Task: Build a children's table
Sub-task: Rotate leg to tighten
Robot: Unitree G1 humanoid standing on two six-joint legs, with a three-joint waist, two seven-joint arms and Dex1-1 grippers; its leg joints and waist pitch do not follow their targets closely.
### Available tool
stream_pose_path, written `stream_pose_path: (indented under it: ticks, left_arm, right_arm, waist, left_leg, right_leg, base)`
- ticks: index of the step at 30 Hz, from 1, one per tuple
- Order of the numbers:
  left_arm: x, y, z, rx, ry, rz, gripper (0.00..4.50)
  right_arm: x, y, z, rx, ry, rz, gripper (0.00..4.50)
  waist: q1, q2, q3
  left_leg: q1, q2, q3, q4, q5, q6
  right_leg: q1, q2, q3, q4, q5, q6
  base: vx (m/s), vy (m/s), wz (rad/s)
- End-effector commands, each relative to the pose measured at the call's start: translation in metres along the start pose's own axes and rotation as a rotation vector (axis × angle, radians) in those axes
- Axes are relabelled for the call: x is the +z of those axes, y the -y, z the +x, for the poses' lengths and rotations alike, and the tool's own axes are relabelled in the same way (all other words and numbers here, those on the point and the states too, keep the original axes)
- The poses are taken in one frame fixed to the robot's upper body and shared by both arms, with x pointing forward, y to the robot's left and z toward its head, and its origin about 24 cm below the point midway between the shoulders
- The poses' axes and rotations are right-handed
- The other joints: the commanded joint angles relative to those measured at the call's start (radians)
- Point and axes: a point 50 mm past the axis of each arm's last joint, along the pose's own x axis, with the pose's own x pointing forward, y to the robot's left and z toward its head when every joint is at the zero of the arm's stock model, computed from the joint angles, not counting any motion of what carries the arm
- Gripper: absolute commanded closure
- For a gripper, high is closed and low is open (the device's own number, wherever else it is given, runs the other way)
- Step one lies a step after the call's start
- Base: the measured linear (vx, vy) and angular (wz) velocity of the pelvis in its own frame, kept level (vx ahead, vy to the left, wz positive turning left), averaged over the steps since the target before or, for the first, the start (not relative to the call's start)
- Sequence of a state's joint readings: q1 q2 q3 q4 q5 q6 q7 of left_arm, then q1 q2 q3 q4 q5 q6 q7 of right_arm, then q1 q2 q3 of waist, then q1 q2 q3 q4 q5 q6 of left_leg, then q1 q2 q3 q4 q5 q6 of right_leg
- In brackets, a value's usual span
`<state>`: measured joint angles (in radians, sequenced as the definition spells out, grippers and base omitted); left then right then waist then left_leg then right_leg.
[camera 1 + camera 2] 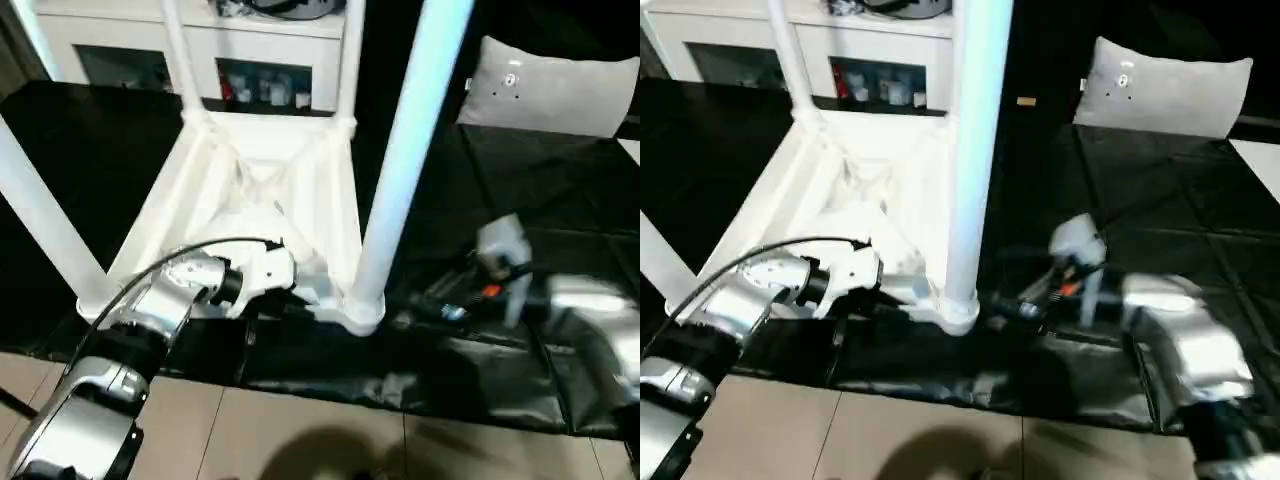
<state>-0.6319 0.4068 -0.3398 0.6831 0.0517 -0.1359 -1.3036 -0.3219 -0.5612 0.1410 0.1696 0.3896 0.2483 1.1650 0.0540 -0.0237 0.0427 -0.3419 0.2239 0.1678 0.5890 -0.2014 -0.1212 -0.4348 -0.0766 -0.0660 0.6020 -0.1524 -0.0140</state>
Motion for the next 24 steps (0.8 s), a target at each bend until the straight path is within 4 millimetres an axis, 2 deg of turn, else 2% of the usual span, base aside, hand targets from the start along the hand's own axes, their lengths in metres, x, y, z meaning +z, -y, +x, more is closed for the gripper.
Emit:
stream_pose_path:
  ticks: [1, 4, 7, 10, 13, 14, 19, 24]
  left_arm:
    - [-0.003, 0.01, 0.011, -0.062, 0.009, -0.01, 4.5]
    - [-0.001, 0.011, 0.012, -0.069, 0.017, -0.006, 4.5]
    - [0.0, 0.012, 0.012, -0.076, 0.015, -0.006, 4.5]
    - [-0.001, 0.013, 0.012, -0.083, 0.01, -0.007, 4.5]
    - [-0.001, 0.013, 0.011, -0.084, 0.009, -0.008, 4.5]
    - [-0.001, 0.013, 0.011, -0.084, 0.009, -0.008, 4.5]
    - [0.0, 0.012, 0.01, -0.086, 0.011, -0.016, 4.5]
    - [-0.002, 0.015, 0.01, -0.095, 0.028, -0.066, 4.5]
  right_arm:
    - [0.0, 0.008, 0.004, -0.018, -0.017, -0.037, 0.8]
    - [-0.001, 0.012, 0.008, -0.004, 0.022, 0.007, 1.15]
    - [-0.002, 0.009, 0.01, 0.067, 0.031, 0.038, 1.22]
    - [-0.003, 0.009, 0.013, 0.114, 0.034, 0.057, 1.58]
    - [-0.004, 0.012, 0.016, 0.133, 0.029, 0.061, 1.7]
    - [-0.004, 0.012, 0.016, 0.133, 0.029, 0.061, 1.94]
    - [-0.006, 0.013, 0.019, 0.16, 0.027, 0.077, 2.38]
    - [-0.01, 0.004, 0.027, 0.194, 0.066, 0.126, 2.58]
  waist:
    - [0.004, -0.016, -0.063]
    - [0.005, -0.013, -0.064]
    - [0.009, -0.013, -0.067]
    - [0.01, -0.013, -0.066]
    - [0.01, -0.013, -0.066]
    - [0.01, -0.013, -0.065]
    - [0.011, -0.014, -0.066]
    - [0.011, -0.013, -0.065]
  left_leg:
    - [-0.017, -0.007, 0.014, -0.059, -0.171, 0.075]
    - [-0.016, -0.006, 0.015, -0.059, -0.155, 0.077]
    - [-0.015, -0.005, 0.016, -0.057, -0.143, 0.093]
    - [-0.017, -0.006, 0.017, -0.056, -0.137, 0.095]
    - [-0.019, -0.007, 0.016, -0.056, -0.144, 0.088]
    - [-0.018, -0.007, 0.016, -0.056, -0.146, 0.085]
    - [-0.017, -0.006, 0.017, -0.056, -0.134, 0.086]
    - [-0.018, -0.005, 0.017, -0.057, -0.135, 0.086]
  right_leg:
    - [0.07, -0.042, 0.03, -0.076, -0.355, -0.148]
    - [0.074, -0.04, 0.032, -0.07, -0.299, -0.172]
    - [0.077, -0.039, 0.033, -0.064, -0.237, -0.194]
    - [0.078, -0.04, 0.032, -0.064, -0.243, -0.196]
    - [0.078, -0.04, 0.031, -0.067, -0.274, -0.188]
    - [0.077, -0.04, 0.031, -0.069, -0.285, -0.183]
    - [0.077, -0.039, 0.031, -0.066, -0.272, -0.184]
    - [0.078, -0.04, 0.031, -0.065, -0.269, -0.188]
  base:
    - [0.0, 0.0, 0.0]
    - [0.0, 0.0, 0.0]
    - [0.0, 0.0, 0.0]
    - [0.0, 0.0, 0.0]
    - [0.0, 0.0, 0.0]
    - [0.0, 0.0, 0.0]
    - [0.0, 0.0, 0.0]
    - [0.0, 0.0, 0.0]
